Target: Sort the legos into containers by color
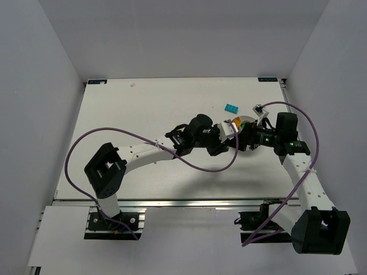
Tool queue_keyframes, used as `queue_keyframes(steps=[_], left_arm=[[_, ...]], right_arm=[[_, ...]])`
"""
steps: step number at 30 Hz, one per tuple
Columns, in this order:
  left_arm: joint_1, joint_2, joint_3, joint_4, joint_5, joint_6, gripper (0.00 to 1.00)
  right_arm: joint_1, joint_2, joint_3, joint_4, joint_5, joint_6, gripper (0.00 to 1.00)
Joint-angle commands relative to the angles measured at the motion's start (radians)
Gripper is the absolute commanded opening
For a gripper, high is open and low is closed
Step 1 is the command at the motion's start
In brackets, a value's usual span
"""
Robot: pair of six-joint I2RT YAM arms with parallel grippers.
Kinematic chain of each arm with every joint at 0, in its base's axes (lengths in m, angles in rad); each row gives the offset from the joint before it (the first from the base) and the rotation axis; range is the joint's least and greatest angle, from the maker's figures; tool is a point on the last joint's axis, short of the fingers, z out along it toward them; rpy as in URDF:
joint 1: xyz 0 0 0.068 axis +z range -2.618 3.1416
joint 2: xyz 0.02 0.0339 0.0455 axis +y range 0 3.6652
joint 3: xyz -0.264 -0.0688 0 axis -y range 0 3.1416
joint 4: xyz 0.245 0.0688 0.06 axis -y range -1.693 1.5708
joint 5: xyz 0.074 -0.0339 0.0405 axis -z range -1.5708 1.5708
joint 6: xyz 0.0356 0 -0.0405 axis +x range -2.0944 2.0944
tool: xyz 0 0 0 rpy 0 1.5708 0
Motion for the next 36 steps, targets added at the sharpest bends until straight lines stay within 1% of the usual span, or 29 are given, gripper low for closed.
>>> queue_keyframes(steps=[1, 2, 4, 5, 8, 15, 16, 17, 20, 22, 24, 26, 27, 28, 29, 30, 31, 32, 33, 35, 36], left_arm=[[-0.025, -0.013, 0.081, 0.051, -0.015, 0.02, 0.23], [-0.025, -0.011, 0.085, 0.05, -0.015, 0.022, 0.23], [-0.025, -0.011, 0.096, 0.05, -0.02, 0.026, 0.23], [-0.025, -0.011, 0.099, 0.048, -0.022, 0.031, 0.23], [-0.025, -0.013, 0.108, 0.047, -0.017, 0.038, 0.23], [-0.025, -0.023, 0.098, 0.084, -0.014, 0.043, 0.23], [-0.025, -0.024, 0.098, 0.087, -0.012, 0.045, 0.23], [-0.025, -0.024, 0.096, 0.088, -0.012, 0.045, 0.23], [-0.025, -0.025, 0.093, 0.097, -0.015, 0.046, 0.23], [-0.034, -0.028, 0.094, 0.102, -0.017, 0.048, 0.23], [-0.034, -0.027, 0.099, 0.104, -0.015, 0.049, 0.23], [-0.034, -0.025, 0.102, 0.105, -0.011, 0.049, 0.23], [-0.034, -0.024, 0.104, 0.111, -0.014, 0.049, 0.23], [-0.034, -0.024, 0.104, 0.111, -0.014, 0.049, 0.23], [-0.034, -0.024, 0.104, 0.113, -0.017, 0.048, 0.23], [-0.034, -0.024, 0.105, 0.111, -0.02, 0.048, 0.25], [-0.034, -0.022, 0.108, 0.108, -0.026, 0.045, 0.3], [-0.034, -0.025, 0.108, 0.107, -0.049, 0.04, 0.37], [-0.034, -0.027, 0.107, 0.105, -0.063, 0.034, 0.46], [-0.034, -0.042, 0.087, 0.116, -0.09, 0.02, 0.56], [-0.034, -0.053, 0.073, 0.137, -0.101, 0.016, 0.63]], right_arm=[[0.036, 0.025, -0.014, 0.027, -0.054, 0.025, 0.78], [0.039, 0.034, -0.013, 0.021, -0.046, 0.031, 0.65], [0.039, 0.057, -0.005, 0.013, -0.04, 0.03, 0.52], [0.04, 0.063, -0.004, 0.009, -0.034, 0.033, 0.41], [0.039, 0.075, -0.005, 0.009, -0.037, 0.038, 0.35], [0.043, 0.102, -0.004, 0.01, -0.058, 0.05, 0.38], [0.042, 0.103, -0.001, 0.009, -0.06, 0.05, 0.41], [0.045, 0.106, -0.001, 0.006, -0.064, 0.051, 0.47], [0.045, 0.112, 0.004, -0.002, -0.064, 0.05, 0.55], [0.048, 0.112, 0.002, -0.001, -0.066, 0.048, 0.55], [0.045, 0.115, -0.001, 0.001, -0.067, 0.05, 0.51], [0.043, 0.115, 0.004, 0.006, -0.067, 0.053, 0.39], [0.042, 0.117, 0.006, 0.006, -0.078, 0.056, 0.24], [0.042, 0.117, 0.006, 0.006, -0.083, 0.056, 0.24], [0.04, 0.118, 0.006, 0.007, -0.083, 0.058, 0.11], [0.037, 0.12, 0.01, 0.006, -0.084, 0.056, 0.04], [0.036, 0.118, 0.019, -0.005, -0.078, 0.05, 0.0], [0.033, 0.12, 0.03, -0.02, -0.071, 0.039, 0.0], [0.033, 0.117, 0.041, -0.045, -0.066, 0.019, 0.0], [0.025, 0.111, 0.068, -0.063, -0.051, 0.007, 0.0], [0.023, 0.109, 0.073, -0.068, -0.046, -0.001, 0.0]])
